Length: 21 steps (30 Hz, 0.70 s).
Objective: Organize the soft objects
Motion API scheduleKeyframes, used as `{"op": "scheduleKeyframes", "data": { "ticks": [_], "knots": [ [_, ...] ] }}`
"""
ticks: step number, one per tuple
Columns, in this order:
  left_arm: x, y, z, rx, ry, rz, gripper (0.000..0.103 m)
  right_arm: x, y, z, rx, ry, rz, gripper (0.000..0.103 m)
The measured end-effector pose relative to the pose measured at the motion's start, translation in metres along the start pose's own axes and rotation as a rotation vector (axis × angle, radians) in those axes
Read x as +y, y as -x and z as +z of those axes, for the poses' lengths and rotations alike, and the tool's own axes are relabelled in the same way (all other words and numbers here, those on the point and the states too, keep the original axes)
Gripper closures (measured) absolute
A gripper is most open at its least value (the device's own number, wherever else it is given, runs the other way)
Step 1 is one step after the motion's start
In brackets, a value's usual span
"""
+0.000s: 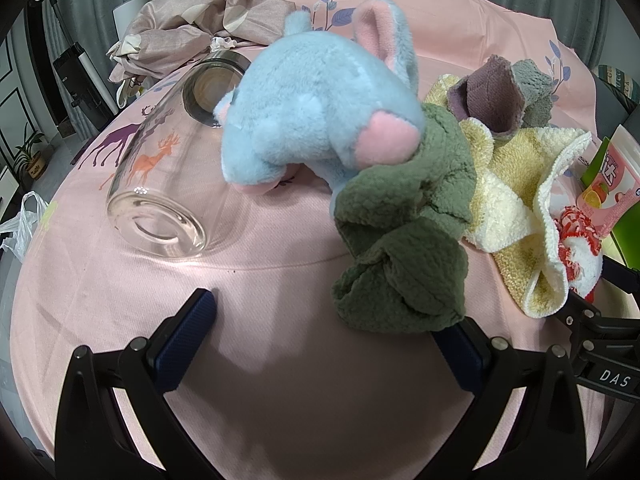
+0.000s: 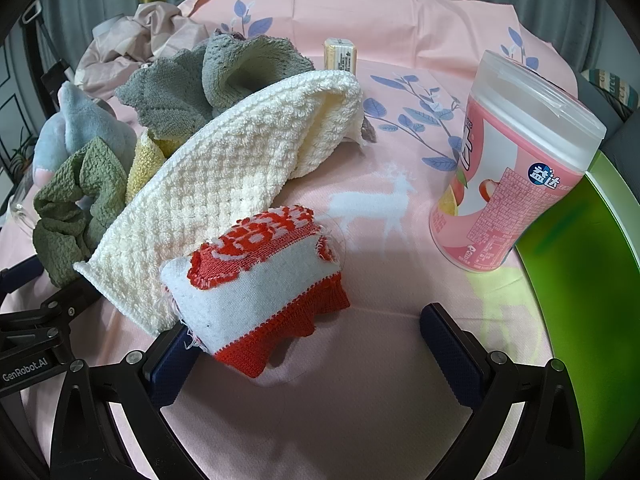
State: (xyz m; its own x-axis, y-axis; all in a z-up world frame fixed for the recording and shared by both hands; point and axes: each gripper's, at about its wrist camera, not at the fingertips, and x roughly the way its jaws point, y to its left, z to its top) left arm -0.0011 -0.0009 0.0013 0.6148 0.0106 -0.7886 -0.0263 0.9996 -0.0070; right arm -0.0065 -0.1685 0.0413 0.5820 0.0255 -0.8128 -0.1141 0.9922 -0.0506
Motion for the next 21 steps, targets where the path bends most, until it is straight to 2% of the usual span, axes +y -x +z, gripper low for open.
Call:
{"op": "scheduleKeyframes", "data": {
  "ticks": [8, 11, 14, 16, 17, 19, 21],
  "knots": [
    [-0.002, -0.001, 0.003, 0.012, -0.002, 0.005, 0.001, 0.001, 0.0, 0.003, 0.016, 0.002, -0.013, 0.0],
    [0.002, 0.001, 0.004, 0.017, 0.009, -0.021, 0.001, 0.001, -0.004, 0.014, 0.07, -0.008, -0.003, 0.0],
    [0.001, 0.005, 0.002, 0.033, -0.005, -0.007, 0.001, -0.008, 0.002, 0.021, 0.118, -0.046, 0.061, 0.0],
    [0.007, 0.011, 0.002, 0.051, 0.032, -0.002, 0.004, -0.013, 0.009, 0.017, 0.145, -0.095, 0.118, 0.0],
    [0.01, 0.017, 0.001, 0.045, 0.065, -0.018, 0.005, -0.017, 0.016, 0.018, 0.144, -0.124, 0.169, 0.0],
    [0.017, 0.031, 0.001, 0.013, 0.126, -0.107, 0.005, -0.023, 0.033, 0.021, 0.11, -0.171, 0.25, 0.0],
    [0.019, 0.044, 0.002, -0.022, 0.147, -0.162, 0.005, -0.028, 0.045, 0.024, 0.076, -0.194, 0.279, 0.0]
  ]
}}
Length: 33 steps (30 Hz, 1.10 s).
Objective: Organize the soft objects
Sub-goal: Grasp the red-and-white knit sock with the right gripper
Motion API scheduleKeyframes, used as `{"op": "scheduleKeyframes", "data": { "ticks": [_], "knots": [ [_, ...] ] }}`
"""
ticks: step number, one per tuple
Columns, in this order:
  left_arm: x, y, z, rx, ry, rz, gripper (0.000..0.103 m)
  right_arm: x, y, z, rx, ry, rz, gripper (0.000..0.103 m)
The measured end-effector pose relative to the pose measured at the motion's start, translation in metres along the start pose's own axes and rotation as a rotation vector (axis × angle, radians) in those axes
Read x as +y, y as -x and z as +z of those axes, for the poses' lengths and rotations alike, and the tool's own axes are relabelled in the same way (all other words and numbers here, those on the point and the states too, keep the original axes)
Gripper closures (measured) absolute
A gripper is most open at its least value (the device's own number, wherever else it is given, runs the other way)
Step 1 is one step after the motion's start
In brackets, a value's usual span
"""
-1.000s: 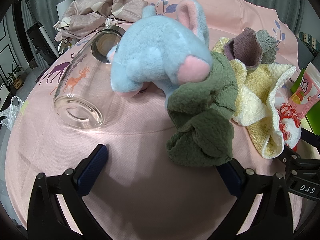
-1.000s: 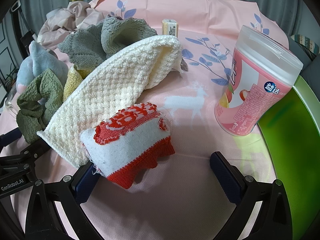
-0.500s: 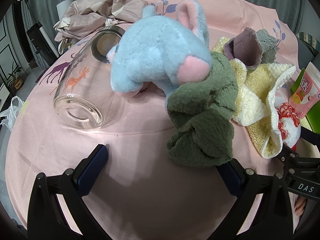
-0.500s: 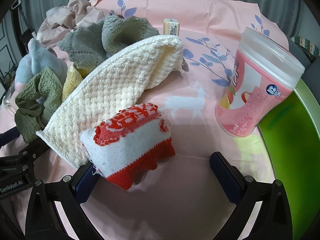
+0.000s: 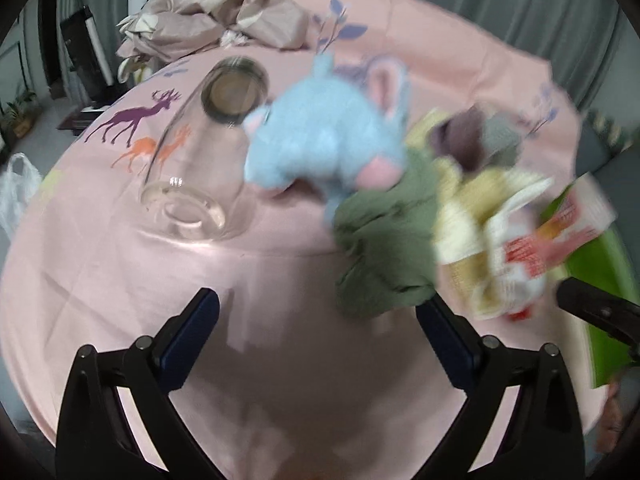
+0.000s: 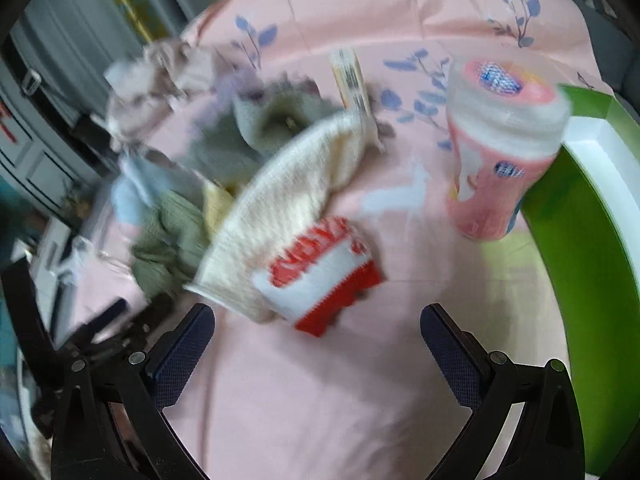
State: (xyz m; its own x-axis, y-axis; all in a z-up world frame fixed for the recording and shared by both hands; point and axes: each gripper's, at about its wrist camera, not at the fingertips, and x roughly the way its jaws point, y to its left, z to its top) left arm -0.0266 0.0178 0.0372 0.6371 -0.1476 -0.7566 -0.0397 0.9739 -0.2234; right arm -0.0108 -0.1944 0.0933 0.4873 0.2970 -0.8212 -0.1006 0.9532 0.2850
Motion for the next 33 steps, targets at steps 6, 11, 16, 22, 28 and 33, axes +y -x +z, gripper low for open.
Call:
{"op": "scheduleKeyframes", "data": {
  "ticks": [6, 11, 16, 22, 28, 33],
  "knots": [
    [-0.007, 0.026, -0.002, -0.071, 0.014, -0.129, 0.014, -0.004, -0.006, 0.009, -0.033, -0.059, -0.039, 0.027],
    [-0.02, 0.023, -0.012, 0.0, 0.003, -0.201, 0.038, -0.012, -0.028, 0.013, 0.019, -0.121, 0.001, 0.046],
    [-0.03, 0.021, -0.017, 0.023, -0.022, -0.245, 0.051, -0.006, -0.027, 0.013, 0.006, -0.096, 0.008, 0.064],
    [-0.038, 0.026, -0.021, 0.021, -0.037, -0.328, 0.051, 0.001, -0.002, 0.002, 0.008, -0.101, 0.101, 0.067],
    [-0.052, 0.012, -0.034, 0.1, -0.072, -0.329, 0.051, 0.012, -0.023, -0.009, 0.156, -0.126, 0.135, 0.067],
    [-0.053, -0.002, -0.036, 0.135, -0.059, -0.311, 0.052, 0.01, -0.028, -0.01, 0.166, -0.137, 0.123, 0.035]
  ]
}}
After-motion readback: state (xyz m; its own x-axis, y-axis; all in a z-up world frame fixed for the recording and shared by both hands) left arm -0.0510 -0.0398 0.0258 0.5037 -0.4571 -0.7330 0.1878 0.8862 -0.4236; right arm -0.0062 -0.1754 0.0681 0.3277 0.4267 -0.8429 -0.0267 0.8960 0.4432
